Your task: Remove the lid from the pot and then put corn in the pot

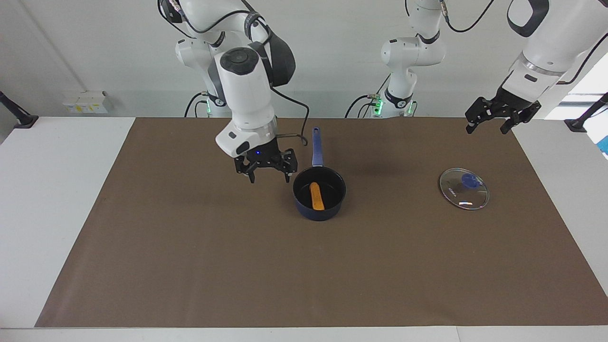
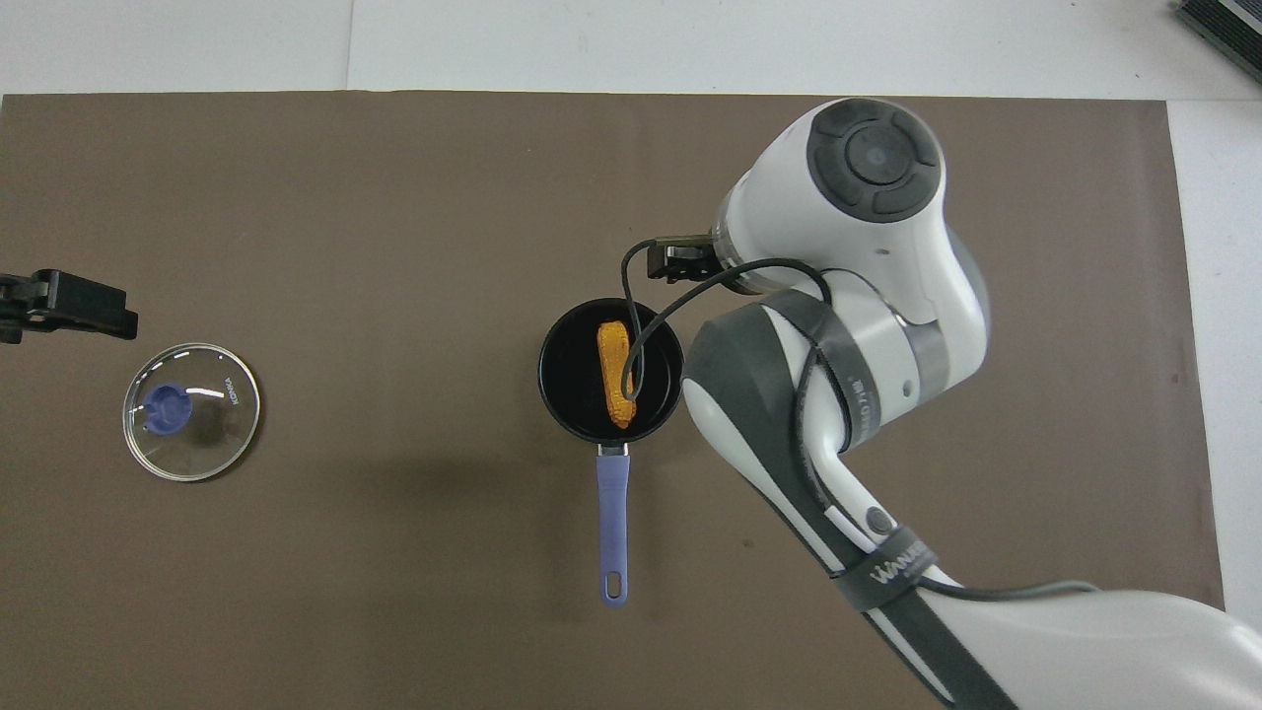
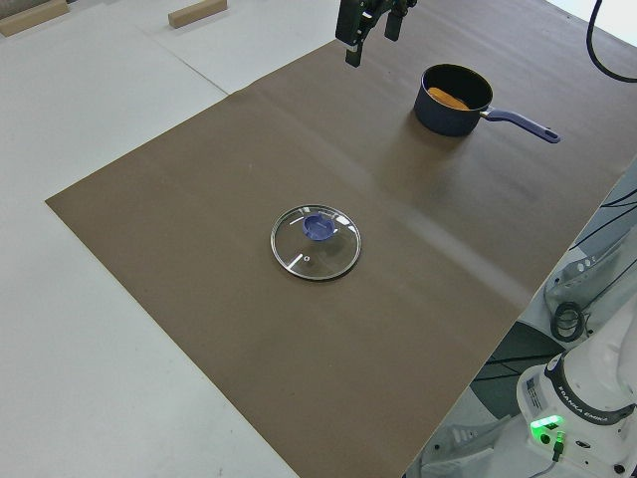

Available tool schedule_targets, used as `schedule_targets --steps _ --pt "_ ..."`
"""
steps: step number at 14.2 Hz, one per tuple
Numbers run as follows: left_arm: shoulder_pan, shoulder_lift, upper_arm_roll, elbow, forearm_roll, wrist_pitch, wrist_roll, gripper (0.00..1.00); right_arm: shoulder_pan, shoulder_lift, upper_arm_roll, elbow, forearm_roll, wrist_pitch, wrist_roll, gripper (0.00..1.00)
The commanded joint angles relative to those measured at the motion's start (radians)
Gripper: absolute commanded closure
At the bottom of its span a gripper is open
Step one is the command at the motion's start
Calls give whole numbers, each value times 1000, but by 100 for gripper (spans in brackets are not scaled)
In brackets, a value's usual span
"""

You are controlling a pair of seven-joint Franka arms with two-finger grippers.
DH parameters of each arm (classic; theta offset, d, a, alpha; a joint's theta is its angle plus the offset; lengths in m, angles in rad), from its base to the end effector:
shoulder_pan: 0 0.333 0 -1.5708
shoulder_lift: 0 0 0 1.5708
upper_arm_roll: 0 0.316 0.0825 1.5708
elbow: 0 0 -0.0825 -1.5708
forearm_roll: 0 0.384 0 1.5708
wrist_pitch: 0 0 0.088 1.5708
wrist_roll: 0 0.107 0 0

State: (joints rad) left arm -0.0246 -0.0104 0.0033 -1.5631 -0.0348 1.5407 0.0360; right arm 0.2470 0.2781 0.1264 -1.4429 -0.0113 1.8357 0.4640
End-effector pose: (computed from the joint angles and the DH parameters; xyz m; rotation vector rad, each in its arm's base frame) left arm 0.5482 -0.0155 0.6313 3.1053 -0.0903 -0.0182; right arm 0.6161 0.2292 0.5433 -3.0658 0.1459 -0.1496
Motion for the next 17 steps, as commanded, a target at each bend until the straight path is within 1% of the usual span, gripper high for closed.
schedule_targets --steps 1,4,6,8,11,15,17 --pt "-12 -8 9 1 15 -13 36 0 -76 -104 13 -28 -9 -94 -79 0" --pt "-12 1 9 11 52 -4 47 0 -142 -181 13 -27 7 -188 -139 0" --pt "-12 9 9 17 52 -10 47 0 -159 -207 12 -22 8 -246 -175 0" --pt "-8 18 9 24 49 -22 47 0 -185 -220 9 16 10 -318 -205 0" --pt "-6 76 9 106 49 -59 45 0 -238 -238 2 45 8 -407 -284 0" --pt "-14 69 9 95 50 -25 39 0 -278 -260 1 52 8 -441 -338 0" --pt "-12 63 7 87 50 -27 44 0 -278 -273 -26 52 13 -429 -340 0"
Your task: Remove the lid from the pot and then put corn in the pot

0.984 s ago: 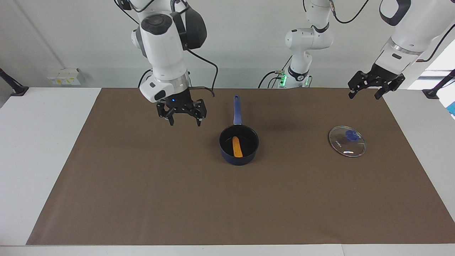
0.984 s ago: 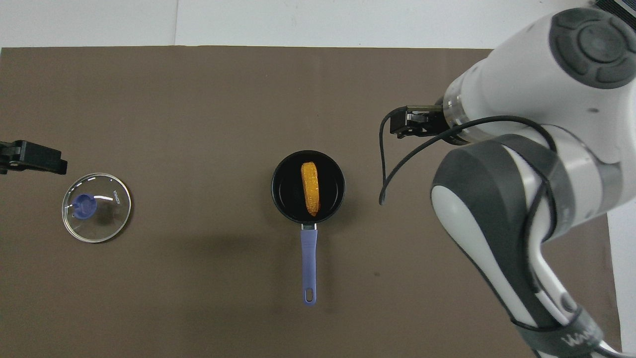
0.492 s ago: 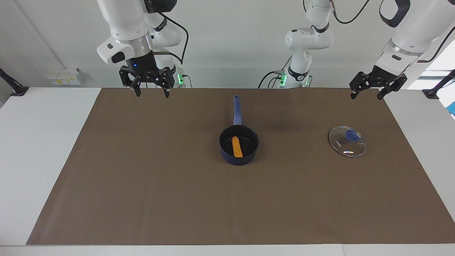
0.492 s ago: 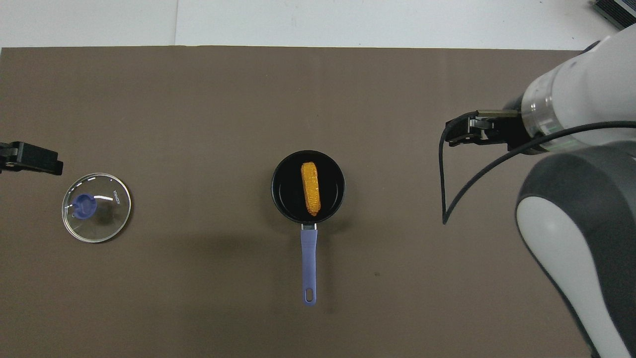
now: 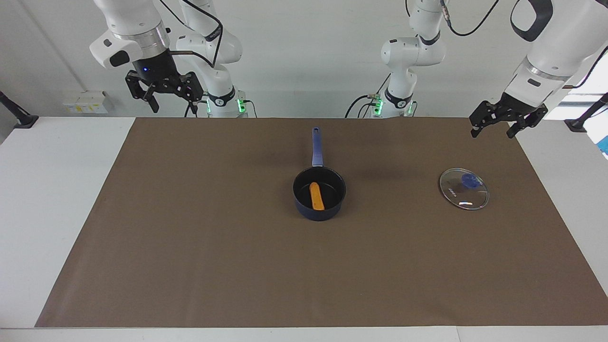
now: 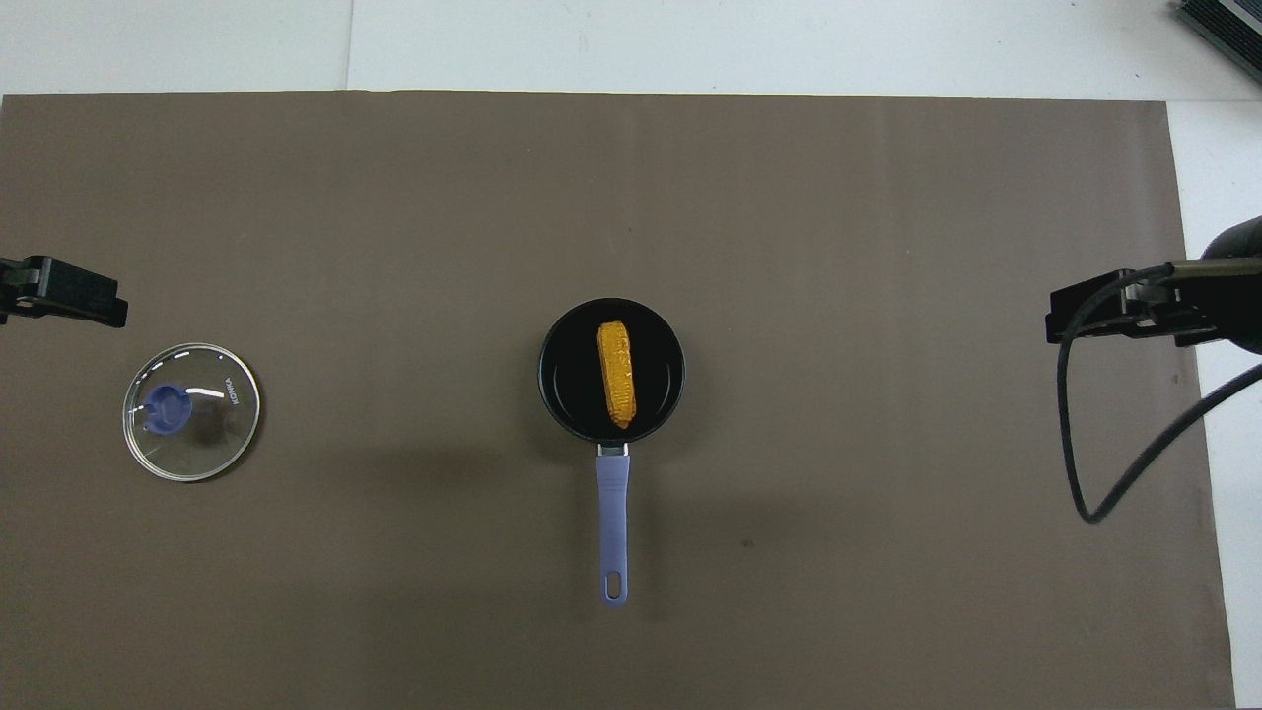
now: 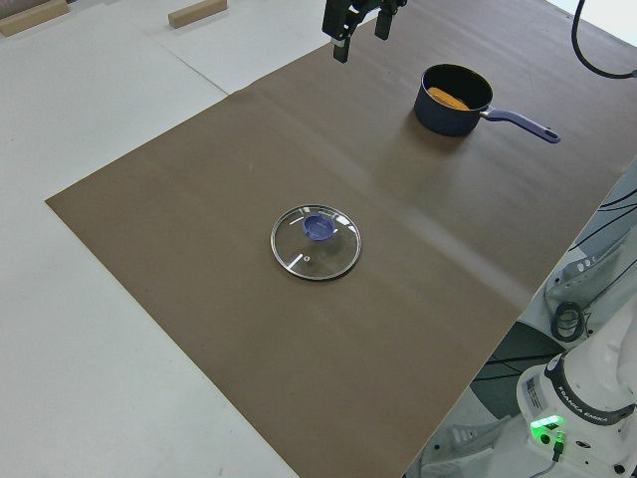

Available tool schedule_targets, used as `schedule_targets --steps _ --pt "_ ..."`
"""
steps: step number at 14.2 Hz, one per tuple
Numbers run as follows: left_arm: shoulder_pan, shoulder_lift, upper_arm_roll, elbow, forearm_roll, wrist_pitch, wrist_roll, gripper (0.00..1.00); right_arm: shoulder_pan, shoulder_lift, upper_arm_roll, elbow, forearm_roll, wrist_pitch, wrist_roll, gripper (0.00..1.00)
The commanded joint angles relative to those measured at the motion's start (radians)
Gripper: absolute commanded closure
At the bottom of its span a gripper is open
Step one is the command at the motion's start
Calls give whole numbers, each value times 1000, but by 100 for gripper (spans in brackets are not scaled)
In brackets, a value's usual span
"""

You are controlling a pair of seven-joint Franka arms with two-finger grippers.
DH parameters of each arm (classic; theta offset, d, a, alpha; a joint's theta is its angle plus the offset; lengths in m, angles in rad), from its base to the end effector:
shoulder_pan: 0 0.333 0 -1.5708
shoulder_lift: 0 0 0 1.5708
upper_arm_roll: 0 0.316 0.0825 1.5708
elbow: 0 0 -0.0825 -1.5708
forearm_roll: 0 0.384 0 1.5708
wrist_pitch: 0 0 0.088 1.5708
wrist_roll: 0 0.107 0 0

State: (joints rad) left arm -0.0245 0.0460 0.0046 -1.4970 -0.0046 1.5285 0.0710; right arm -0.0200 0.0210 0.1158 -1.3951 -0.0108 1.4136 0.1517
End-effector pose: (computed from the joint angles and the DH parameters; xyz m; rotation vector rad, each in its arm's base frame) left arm 0.5648 -0.0118 0.6297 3.1335 -0.1428 -0.0226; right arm 0.5412 0.0499 0.6807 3.1318 -0.0902 -0.0021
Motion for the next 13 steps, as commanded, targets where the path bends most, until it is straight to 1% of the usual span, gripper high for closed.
schedule_targets --steps 1,7,8,10,11,13 --pt "-12 6 6 21 18 -14 10 0 -11 -22 -30 -1 14 -7 -27 0" --pt "-11 3 6 15 12 -13 9 0 -14 -44 -47 -33 14 22 -26 0" --pt "-11 5 6 15 12 -13 9 0 -17 -39 -45 -24 14 10 -27 0" --pt "-11 3 6 15 12 -13 10 0 -20 -33 -47 5 3 -54 -29 0" --pt "-11 3 6 15 12 -13 10 0 -21 -30 -54 16 8 -53 -32 0" --pt "-11 3 6 15 12 -13 10 0 -40 -49 -74 -16 44 -25 -110 0"
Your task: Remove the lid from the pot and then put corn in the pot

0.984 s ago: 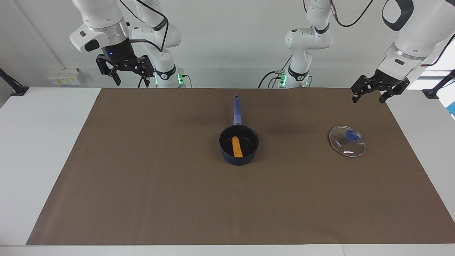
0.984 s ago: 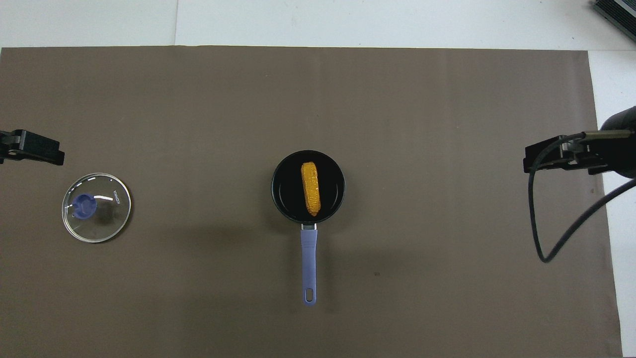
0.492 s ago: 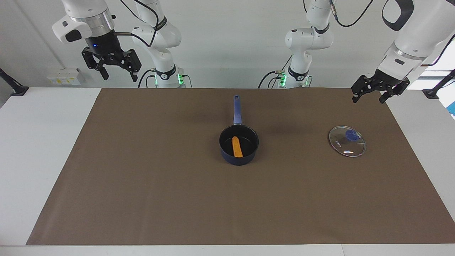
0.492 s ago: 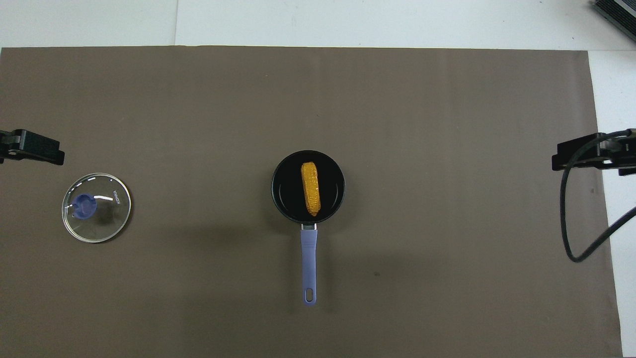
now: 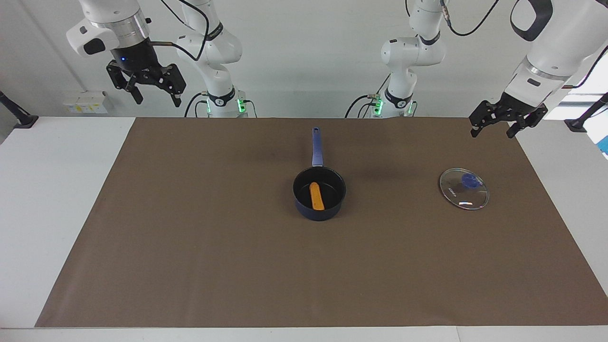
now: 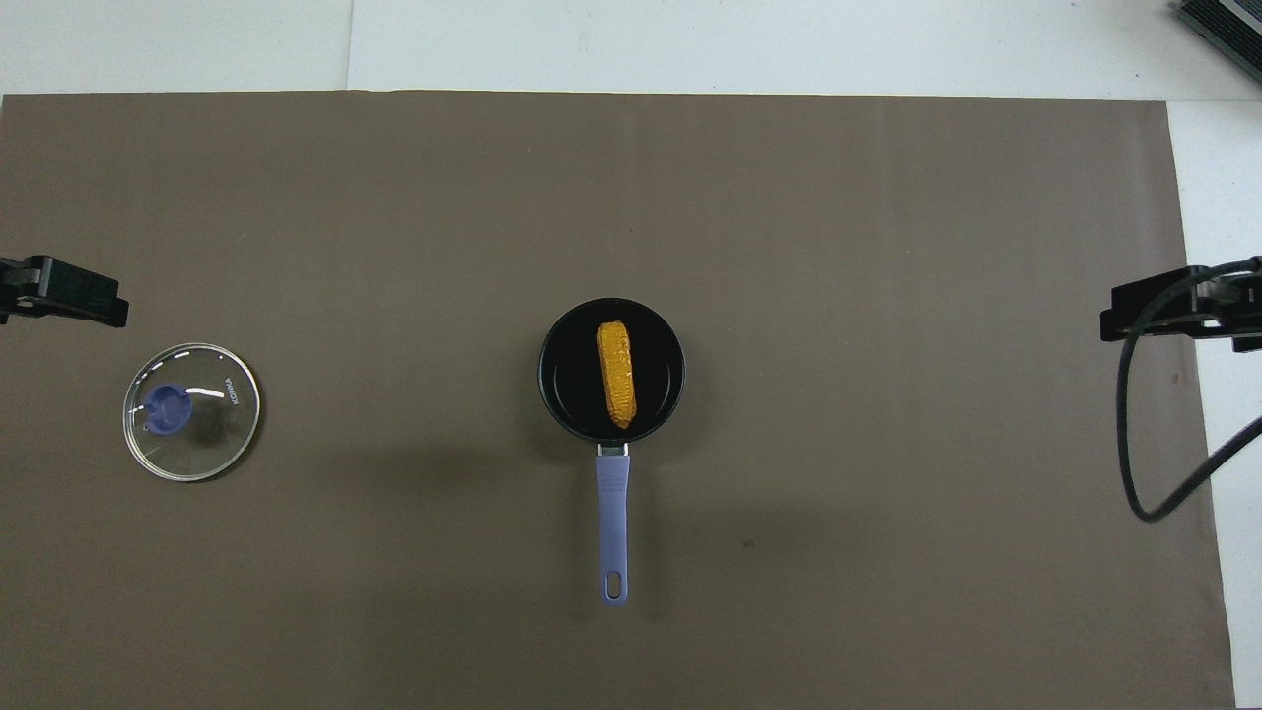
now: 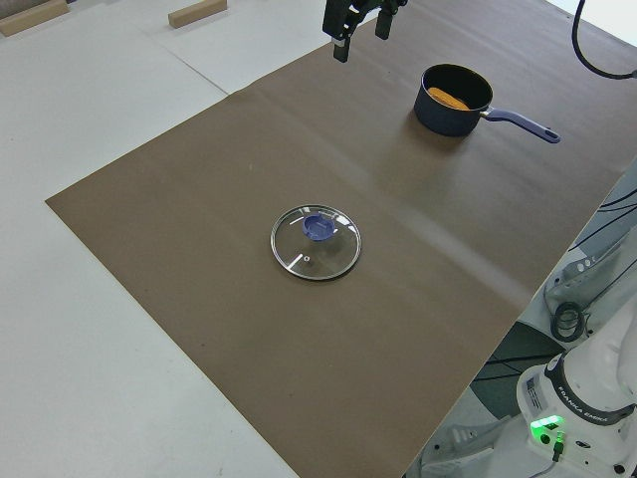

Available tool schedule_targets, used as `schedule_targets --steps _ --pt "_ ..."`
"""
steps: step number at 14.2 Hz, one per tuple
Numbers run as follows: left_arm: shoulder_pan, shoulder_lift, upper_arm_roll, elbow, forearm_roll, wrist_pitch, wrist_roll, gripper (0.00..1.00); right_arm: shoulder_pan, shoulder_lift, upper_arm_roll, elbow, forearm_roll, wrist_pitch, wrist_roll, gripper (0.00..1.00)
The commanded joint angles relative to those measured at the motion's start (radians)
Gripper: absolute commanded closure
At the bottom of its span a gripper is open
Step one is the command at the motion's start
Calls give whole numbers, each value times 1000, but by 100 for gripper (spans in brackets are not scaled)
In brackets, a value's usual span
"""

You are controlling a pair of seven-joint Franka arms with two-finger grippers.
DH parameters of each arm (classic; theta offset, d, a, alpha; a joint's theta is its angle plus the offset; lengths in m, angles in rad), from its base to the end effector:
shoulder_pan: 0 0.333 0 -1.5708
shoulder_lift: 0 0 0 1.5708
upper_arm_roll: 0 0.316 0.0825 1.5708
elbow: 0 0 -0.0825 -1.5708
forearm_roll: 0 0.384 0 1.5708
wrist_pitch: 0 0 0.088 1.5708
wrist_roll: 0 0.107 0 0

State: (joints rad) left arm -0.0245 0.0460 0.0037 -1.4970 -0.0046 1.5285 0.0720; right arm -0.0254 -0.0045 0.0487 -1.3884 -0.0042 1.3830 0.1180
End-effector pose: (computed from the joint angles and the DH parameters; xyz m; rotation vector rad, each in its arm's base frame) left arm 0.5648 -0.0123 0.6297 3.1333 -0.1457 -0.0226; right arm 0.5308 0.0119 0.6947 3.1336 -0.1497 -0.0009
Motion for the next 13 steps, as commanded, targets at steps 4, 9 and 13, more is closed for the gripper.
schedule_targets --steps 4,9,13 --pt "-11 3 7 15 12 -13 9 0 -12 -49 -43 -67 39 8 -87 0" --pt "-11 3 7 15 11 -13 9 0 21 -61 -86 -86 39 10 -84 0" --pt "-9 3 9 21 11 -14 8 0 27 -74 -86 -103 39 19 -87 0"
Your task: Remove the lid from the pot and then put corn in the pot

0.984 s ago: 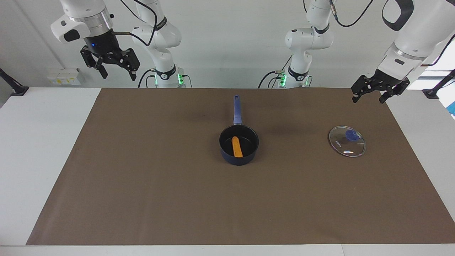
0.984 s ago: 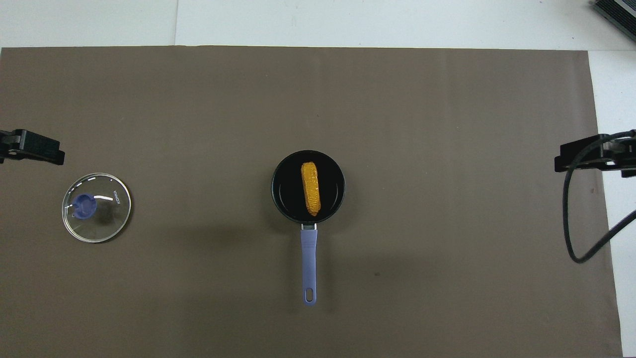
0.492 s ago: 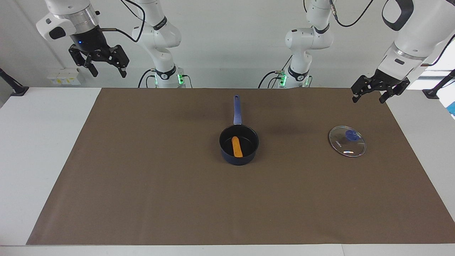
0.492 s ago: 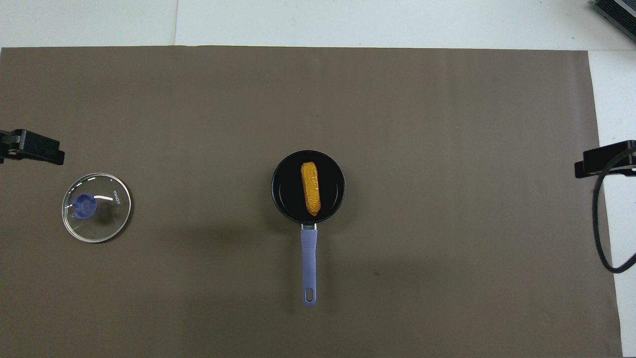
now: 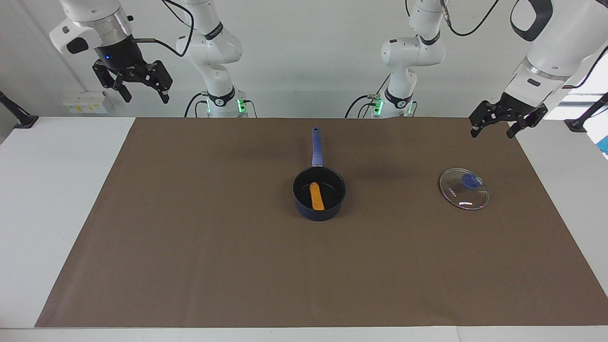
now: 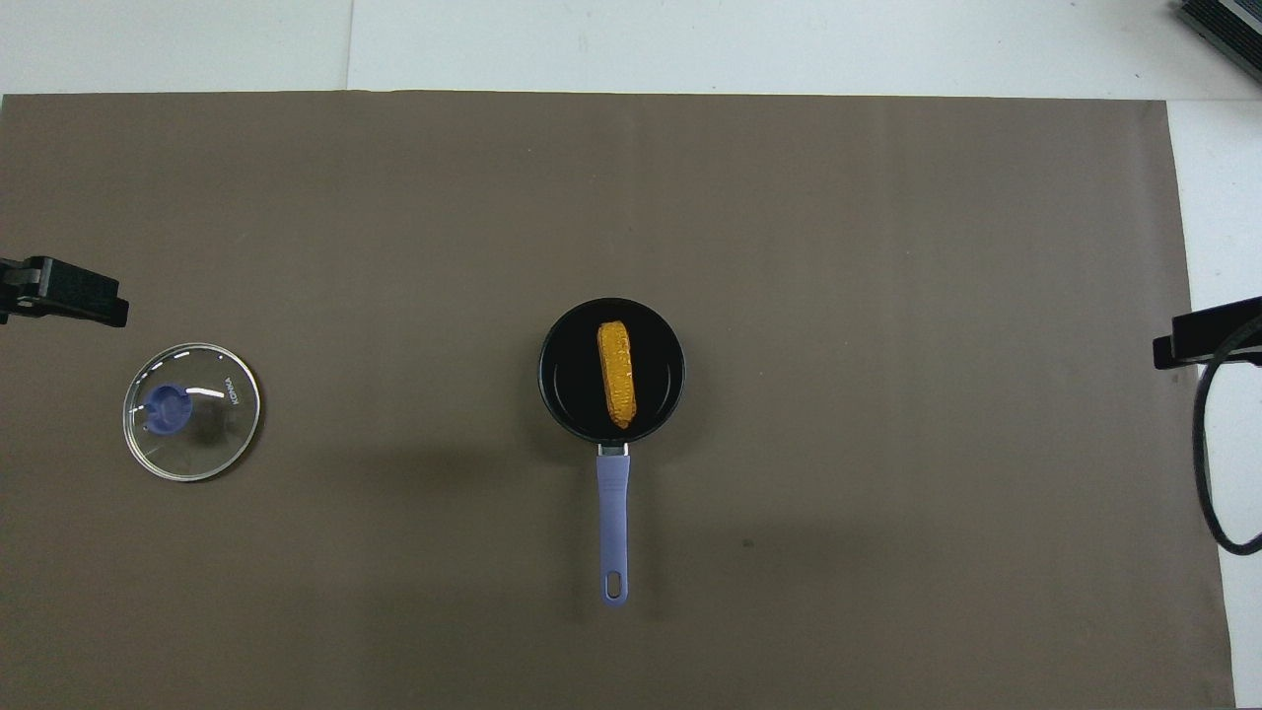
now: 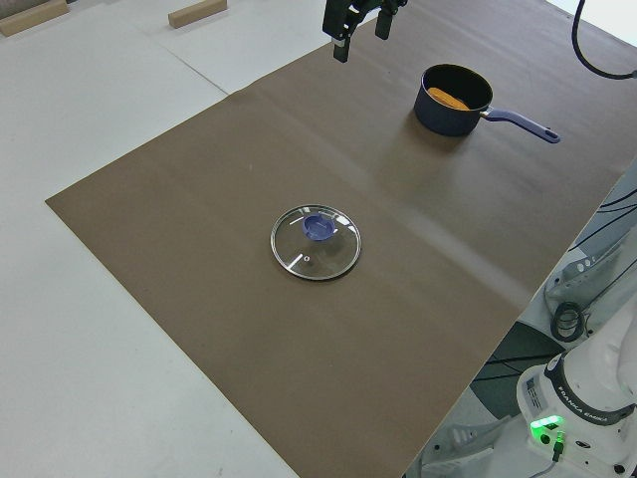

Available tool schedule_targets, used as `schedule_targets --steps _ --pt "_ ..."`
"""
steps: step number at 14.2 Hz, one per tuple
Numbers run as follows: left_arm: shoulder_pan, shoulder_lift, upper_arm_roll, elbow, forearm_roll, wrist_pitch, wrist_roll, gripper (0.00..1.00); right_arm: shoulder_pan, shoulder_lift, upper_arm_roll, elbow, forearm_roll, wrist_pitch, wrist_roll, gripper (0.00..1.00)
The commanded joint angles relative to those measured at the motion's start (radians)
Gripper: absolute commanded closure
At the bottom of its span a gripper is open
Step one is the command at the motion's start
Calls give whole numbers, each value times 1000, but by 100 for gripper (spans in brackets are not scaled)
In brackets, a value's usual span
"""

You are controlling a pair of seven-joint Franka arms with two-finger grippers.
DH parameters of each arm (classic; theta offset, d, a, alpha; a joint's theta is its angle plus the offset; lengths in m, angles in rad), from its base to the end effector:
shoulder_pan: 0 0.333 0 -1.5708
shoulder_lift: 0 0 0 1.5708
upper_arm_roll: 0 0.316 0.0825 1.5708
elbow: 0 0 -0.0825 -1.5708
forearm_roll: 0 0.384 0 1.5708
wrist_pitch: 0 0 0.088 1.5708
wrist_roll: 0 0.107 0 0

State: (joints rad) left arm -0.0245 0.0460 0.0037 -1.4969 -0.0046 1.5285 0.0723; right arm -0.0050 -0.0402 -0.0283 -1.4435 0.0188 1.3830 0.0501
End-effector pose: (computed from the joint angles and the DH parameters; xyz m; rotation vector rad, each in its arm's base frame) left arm 0.5648 -0.0123 0.6298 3.1333 -0.1462 -0.0224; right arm 0.5202 -0.0154 0.6887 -3.1195 0.1249 0.0320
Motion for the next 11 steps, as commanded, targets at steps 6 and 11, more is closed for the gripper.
schedule_targets --steps 6,11 --pt "-9 -2 15 41 12 -79 6 0 7 -37 -7 -46 16 22 -16 0" --pt "-8 -3 13 47 11 -85 6 0 7 -37 -8 -46 16 21 -15 0"
